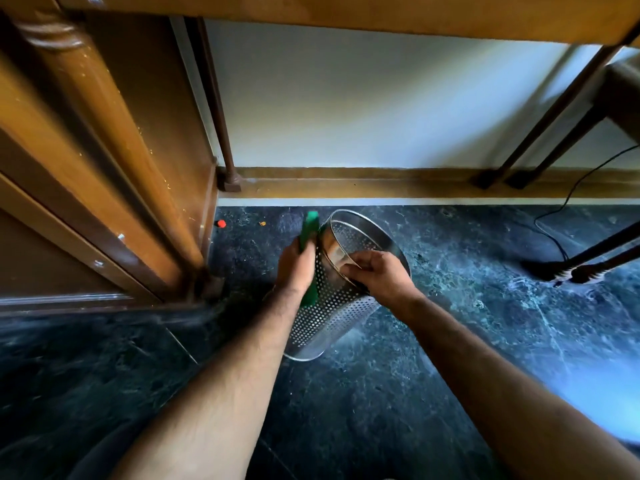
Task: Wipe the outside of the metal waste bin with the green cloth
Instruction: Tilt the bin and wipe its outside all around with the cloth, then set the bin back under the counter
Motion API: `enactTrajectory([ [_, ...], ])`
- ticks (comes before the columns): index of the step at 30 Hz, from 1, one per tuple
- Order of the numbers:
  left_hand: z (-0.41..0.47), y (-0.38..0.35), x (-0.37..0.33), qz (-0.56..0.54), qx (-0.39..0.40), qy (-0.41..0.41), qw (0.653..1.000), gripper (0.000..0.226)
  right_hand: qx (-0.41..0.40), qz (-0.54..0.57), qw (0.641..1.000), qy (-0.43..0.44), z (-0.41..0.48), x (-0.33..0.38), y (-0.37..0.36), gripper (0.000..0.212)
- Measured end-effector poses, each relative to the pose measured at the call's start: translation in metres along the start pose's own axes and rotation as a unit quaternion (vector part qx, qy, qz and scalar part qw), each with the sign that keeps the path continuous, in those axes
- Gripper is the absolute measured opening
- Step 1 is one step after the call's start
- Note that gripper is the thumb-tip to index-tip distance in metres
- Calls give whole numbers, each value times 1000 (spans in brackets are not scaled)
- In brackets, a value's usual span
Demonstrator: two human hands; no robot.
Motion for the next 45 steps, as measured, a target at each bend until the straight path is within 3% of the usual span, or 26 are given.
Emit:
enactTrajectory([
  [4, -14, -3, -33, -15, -66, -121, 990, 32, -23, -127, 991, 30, 4, 0, 1, 13],
  [6, -19, -3, -33, -5, -68, -139, 988, 32, -32, -151, 987, 32, 5, -1, 4, 11],
  [9, -22, 2, -23, -116, -66, -68, 989, 35, -29, -216, 975, 41, 7, -1, 3, 11],
  [13, -26, 16, -2, -295, -117, 31, 948, 38, 6, -294, 955, 50, 13, 1, -10, 17],
  [22, -31, 31, 5, -417, -141, 27, 897, 38, 30, -355, 933, 59, 12, -13, -29, 26],
  [25, -33, 32, -1, -438, -124, 44, 889, 49, 33, -370, 927, 49, 11, -16, -33, 26],
  [28, -35, 36, -4, -448, -129, 41, 884, 58, 37, -314, 946, 68, 6, -6, -30, 30],
  [30, -41, 43, -15, -451, -141, 41, 880, 58, 29, -200, 975, 89, -4, 18, -18, 34],
  [33, -60, 47, -33, -486, -132, 64, 861, 55, 37, -77, 984, 155, -27, 65, -7, 39],
  [36, -92, 55, -75, -529, -116, 98, 835, 45, 122, -127, 973, 151, -56, 122, 2, 56],
  [39, -126, 67, -123, -519, -142, 126, 833, 41, 142, -222, 954, 144, -78, 166, 11, 61],
  [41, -146, 75, -153, -536, -106, 153, 823, 38, 107, -190, 969, 112, -90, 194, 22, 52],
  [45, -183, 102, -204, -498, -29, 165, 851, 70, 66, -96, 993, 29, -116, 252, 62, 45],
])
Point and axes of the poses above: each hand's wrist, its own z-axis towards the middle knuckle, its own y-axis out of the back of the hand, x = y × z, the point moved 2 cm from there along z, towards the middle knuckle, and after that the axes turned 10 degrees about x, right-handed, at the moved point
